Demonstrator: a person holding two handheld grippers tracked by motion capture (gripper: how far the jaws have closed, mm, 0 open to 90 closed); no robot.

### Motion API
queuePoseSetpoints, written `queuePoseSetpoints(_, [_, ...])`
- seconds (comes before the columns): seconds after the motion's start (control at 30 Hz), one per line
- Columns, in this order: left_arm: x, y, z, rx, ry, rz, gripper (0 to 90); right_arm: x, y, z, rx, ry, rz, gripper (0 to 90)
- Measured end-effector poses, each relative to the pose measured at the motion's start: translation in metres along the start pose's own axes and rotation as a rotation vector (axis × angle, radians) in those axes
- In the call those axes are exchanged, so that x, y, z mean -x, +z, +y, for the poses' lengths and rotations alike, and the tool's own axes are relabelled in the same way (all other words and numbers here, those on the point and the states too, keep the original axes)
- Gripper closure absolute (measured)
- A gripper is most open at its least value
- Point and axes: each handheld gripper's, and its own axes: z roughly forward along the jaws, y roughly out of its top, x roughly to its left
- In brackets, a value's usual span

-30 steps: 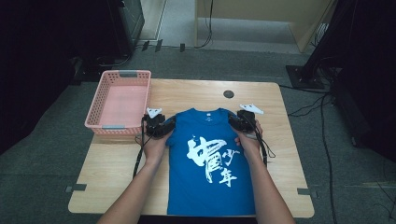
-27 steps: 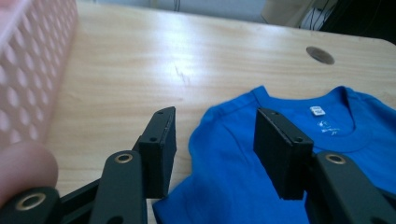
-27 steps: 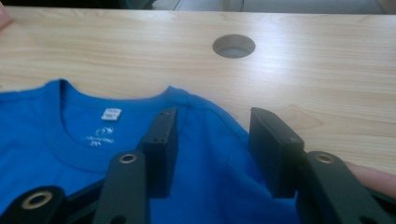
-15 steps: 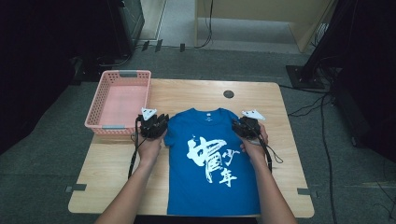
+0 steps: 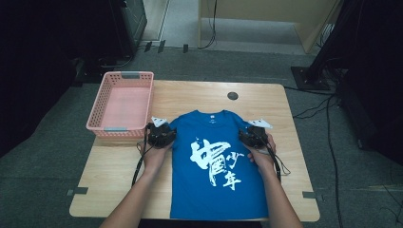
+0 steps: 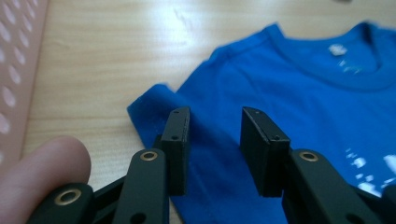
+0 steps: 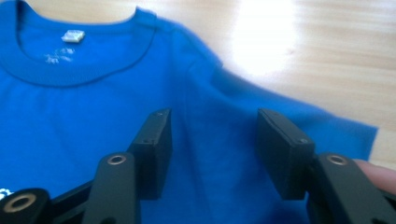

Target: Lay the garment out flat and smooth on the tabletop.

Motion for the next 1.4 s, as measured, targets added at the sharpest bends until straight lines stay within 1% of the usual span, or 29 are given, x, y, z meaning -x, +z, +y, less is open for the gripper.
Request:
queuePoseSetpoints(0.03, [0.0, 0.002, -0.002, -0.009, 0.01, 0.007, 63.5, 0.004, -0.002, 0.001, 0.014, 0.016, 0.018, 47.3])
queuePoseSetpoints(0.07, [0.0, 0.003, -0.004, -0.014, 0.016, 0.011, 63.6, 0.009, -0.004, 0.003, 0.028, 0.048, 0.029, 48.0])
queuePoseSetpoints(0.1, [0.0, 0.004, -0.005, -0.01, 0.024, 0.01, 63.7, 0.015, -0.006, 0.005, 0.041, 0.08, 0.024, 50.1])
queuePoseSetpoints(0.17, [0.001, 0.004, -0.005, -0.01, 0.039, 0.021, 64.0, 0.027, -0.008, 0.009, 0.053, 0.121, -0.011, 54.0])
queuePoseSetpoints(0.2, [0.001, 0.004, -0.005, -0.01, 0.042, 0.022, 64.1, 0.032, -0.008, 0.011, 0.047, 0.135, -0.028, 55.0])
queuePoseSetpoints(0.27, [0.002, 0.004, -0.006, -0.01, 0.058, 0.028, 65.0, 0.042, -0.006, 0.015, 0.025, 0.149, -0.05, 56.4])
queuePoseSetpoints(0.33, [0.002, 0.004, -0.006, -0.01, 0.07, 0.034, 66.6, 0.05, 0.0, 0.016, -0.015, 0.152, -0.064, 56.4])
queuePoseSetpoints(0.4, [0.001, 0.004, -0.006, -0.011, 0.071, 0.036, 68.2, 0.055, 0.005, 0.016, -0.042, 0.145, -0.085, 56.4])
queuePoseSetpoints(0.43, [0.001, 0.004, -0.006, -0.012, 0.074, 0.038, 69.0, 0.057, 0.008, 0.015, -0.053, 0.143, -0.086, 56.4])
queuePoseSetpoints(0.53, [-0.001, 0.004, -0.005, -0.011, 0.072, 0.036, 70.6, 0.059, 0.012, 0.015, -0.047, 0.118, -0.083, 57.8])
queuePoseSetpoints(0.57, [-0.001, 0.005, -0.005, -0.01, 0.072, 0.037, 71.2, 0.059, 0.012, 0.015, -0.049, 0.112, -0.089, 59.8])
queuePoseSetpoints(0.6, [-0.002, 0.005, -0.005, -0.011, 0.075, 0.04, 71.5, 0.059, 0.013, 0.015, -0.048, 0.09, -0.1, 62.4])
queuePoseSetpoints(0.67, [-0.001, 0.006, -0.004, -0.014, 0.088, 0.051, 72.4, 0.058, 0.014, 0.014, -0.04, 0.043, -0.128, 72.6])
queuePoseSetpoints(0.7, [0.0, 0.007, -0.003, -0.016, 0.098, 0.06, 72.9, 0.058, 0.015, 0.014, -0.036, 0.038, -0.13, 79.1])
queuePoseSetpoints(0.73, [0.0, 0.008, -0.003, -0.015, 0.105, 0.068, 73.6, 0.059, 0.016, 0.015, -0.035, 0.032, -0.135, 83.2])
queuePoseSetpoints(0.8, [0.001, 0.01, -0.001, -0.014, 0.099, 0.077, 75.2, 0.059, 0.018, 0.017, -0.039, 0.02, -0.15, 86.1])
queuePoseSetpoints(0.9, [0.0, 0.016, 0.004, -0.014, 0.094, 0.092, 78.5, 0.06, 0.022, 0.02, -0.037, 0.002, -0.169, 86.8])
queuePoseSetpoints(0.93, [0.0, 0.018, 0.005, -0.014, 0.092, 0.097, 79.7, 0.061, 0.024, 0.021, -0.034, 0.004, -0.172, 86.9])
queuePoseSetpoints(1.07, [-0.003, 0.025, 0.012, -0.012, 0.073, 0.11, 81.9, 0.067, 0.03, 0.025, -0.025, 0.041, -0.18, 87.0])
queuePoseSetpoints(1.17, [-0.003, 0.029, 0.015, -0.01, 0.077, 0.121, 82.5, 0.069, 0.033, 0.027, -0.019, 0.054, -0.188, 87.0])
queuePoseSetpoints(1.27, [-0.002, 0.033, 0.018, -0.01, 0.084, 0.129, 82.8, 0.068, 0.034, 0.027, -0.017, 0.052, -0.202, 87.0])
queuePoseSetpoints(1.3, [-0.002, 0.035, 0.02, -0.011, 0.09, 0.126, 82.5, 0.068, 0.034, 0.027, -0.016, 0.053, -0.204, 86.8])
queuePoseSetpoints(1.33, [-0.003, 0.036, 0.021, -0.011, 0.084, 0.116, 81.0, 0.068, 0.035, 0.027, -0.016, 0.054, -0.205, 86.5])
queuePoseSetpoints(1.37, [-0.004, 0.037, 0.022, -0.009, 0.07, 0.089, 76.7, 0.068, 0.035, 0.027, -0.016, 0.054, -0.204, 85.6])
queuePoseSetpoints(1.4, [-0.005, 0.038, 0.023, -0.007, 0.057, 0.049, 68.7, 0.069, 0.034, 0.027, -0.016, 0.063, -0.204, 82.3])
